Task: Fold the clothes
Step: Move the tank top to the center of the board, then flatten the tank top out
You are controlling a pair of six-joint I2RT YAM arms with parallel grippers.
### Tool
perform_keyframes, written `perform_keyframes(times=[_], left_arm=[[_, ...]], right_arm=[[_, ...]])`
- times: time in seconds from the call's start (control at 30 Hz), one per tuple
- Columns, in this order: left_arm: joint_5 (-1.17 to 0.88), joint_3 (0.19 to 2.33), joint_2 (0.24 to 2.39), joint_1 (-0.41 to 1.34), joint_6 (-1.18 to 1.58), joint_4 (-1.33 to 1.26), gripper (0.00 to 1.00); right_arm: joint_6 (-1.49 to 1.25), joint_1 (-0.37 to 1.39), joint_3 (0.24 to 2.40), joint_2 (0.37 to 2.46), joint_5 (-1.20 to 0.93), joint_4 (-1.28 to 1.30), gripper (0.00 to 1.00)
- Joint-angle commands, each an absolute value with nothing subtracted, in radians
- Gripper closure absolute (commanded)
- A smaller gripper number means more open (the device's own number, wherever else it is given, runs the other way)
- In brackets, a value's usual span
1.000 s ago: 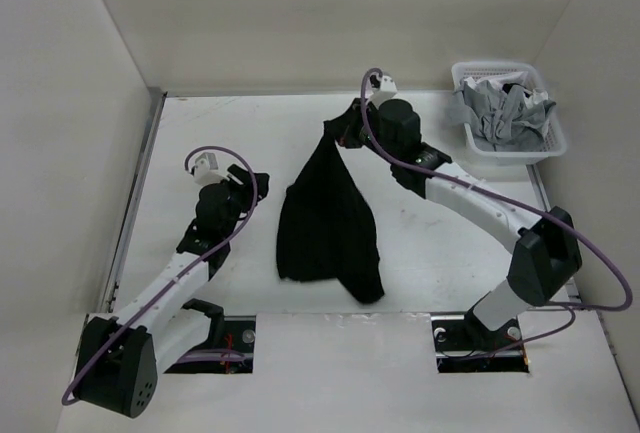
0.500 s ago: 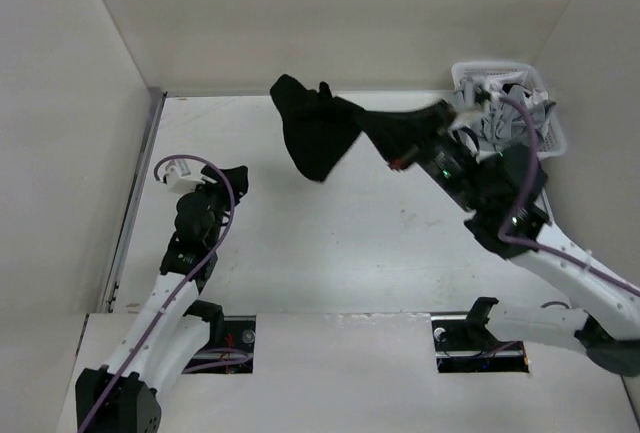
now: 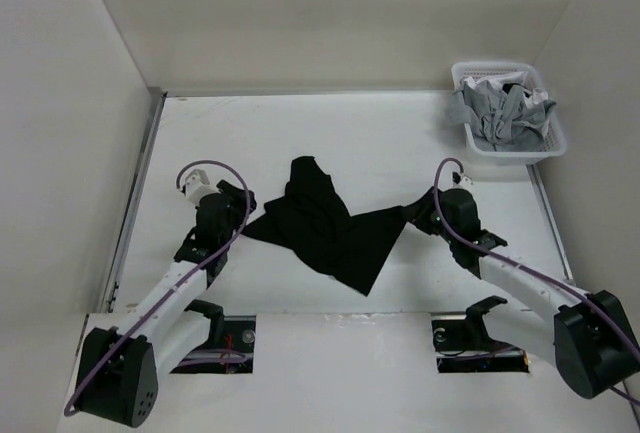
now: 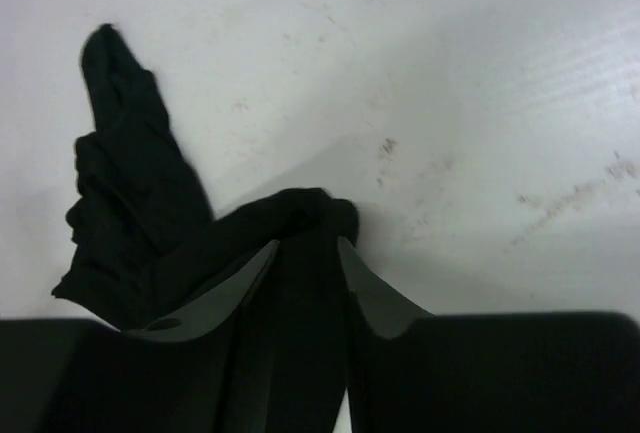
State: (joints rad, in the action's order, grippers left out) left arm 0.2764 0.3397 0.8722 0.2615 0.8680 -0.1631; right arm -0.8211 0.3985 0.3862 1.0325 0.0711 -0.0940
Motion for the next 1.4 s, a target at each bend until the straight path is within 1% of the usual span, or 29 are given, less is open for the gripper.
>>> perform_keyframes(times=[0.0,0.03,0.13,0.2,0.27,0.33,0.4,0.5,0.57,0.67,0.73,0.77,0.83,0.97,1.07,1.1,1.2,1.3,1.37], left_arm=[[0.319,0.336,0.919,0.304,0.819,-0.178,0.55],[0.327,0.342,0.936,0.317,0.810,-0.170,0.55],[0.360,0.370,1.003,0.364,0.779,-0.155,0.57],[0.382,0.399,1.051,0.399,0.759,-0.141,0.60],[0.405,0.423,1.084,0.441,0.736,-0.121,0.64],[0.432,0.431,1.094,0.482,0.721,-0.098,0.66],[0.446,0.430,1.107,0.495,0.715,-0.091,0.65],[0.405,0.455,1.169,0.466,0.715,-0.100,0.60],[0.358,0.491,1.225,0.444,0.715,-0.109,0.60],[0.310,0.514,1.282,0.430,0.722,-0.132,0.63],[0.308,0.515,1.302,0.432,0.727,-0.153,0.64],[0.308,0.514,1.310,0.429,0.732,-0.159,0.64],[0.308,0.517,1.322,0.418,0.744,-0.169,0.64],[0.298,0.541,1.362,0.418,0.746,-0.193,0.57],[0.295,0.572,1.413,0.433,0.744,-0.205,0.56],[0.293,0.581,1.436,0.439,0.744,-0.213,0.58],[0.267,0.613,1.505,0.450,0.753,-0.236,0.68],[0.247,0.641,1.552,0.453,0.779,-0.253,0.81],[0.239,0.653,1.572,0.447,0.788,-0.265,0.88]], right_arm=[[-0.824,0.397,0.448,1.052,0.086,-0.204,0.60],[-0.815,0.401,0.446,1.069,0.090,-0.198,0.55],[-0.796,0.413,0.449,1.127,0.098,-0.186,0.48],[-0.775,0.426,0.480,1.186,0.094,-0.157,0.48],[-0.755,0.490,0.523,1.224,0.103,-0.118,0.52],[-0.718,0.589,0.564,1.239,0.112,-0.088,0.62],[-0.678,0.703,0.612,1.262,0.123,-0.040,0.72],[-0.661,0.833,0.667,1.318,0.161,0.038,0.83],[-0.672,0.887,0.675,1.327,0.207,0.083,0.87],[-0.709,0.938,0.649,1.295,0.268,0.118,0.88],[-0.747,0.955,0.614,1.260,0.284,0.115,0.85],[-0.764,0.959,0.597,1.247,0.284,0.109,0.81],[-0.784,0.973,0.577,1.235,0.272,0.098,0.75],[-0.804,1.012,0.561,1.243,0.264,0.135,0.62],[-0.853,1.015,0.523,1.214,0.304,0.166,0.57],[-0.867,1.010,0.509,1.197,0.317,0.167,0.55],[-0.880,0.957,0.492,1.154,0.336,0.173,0.48],[-0.858,0.883,0.500,1.157,0.333,0.169,0.45],[-0.824,0.813,0.514,1.187,0.324,0.150,0.44]])
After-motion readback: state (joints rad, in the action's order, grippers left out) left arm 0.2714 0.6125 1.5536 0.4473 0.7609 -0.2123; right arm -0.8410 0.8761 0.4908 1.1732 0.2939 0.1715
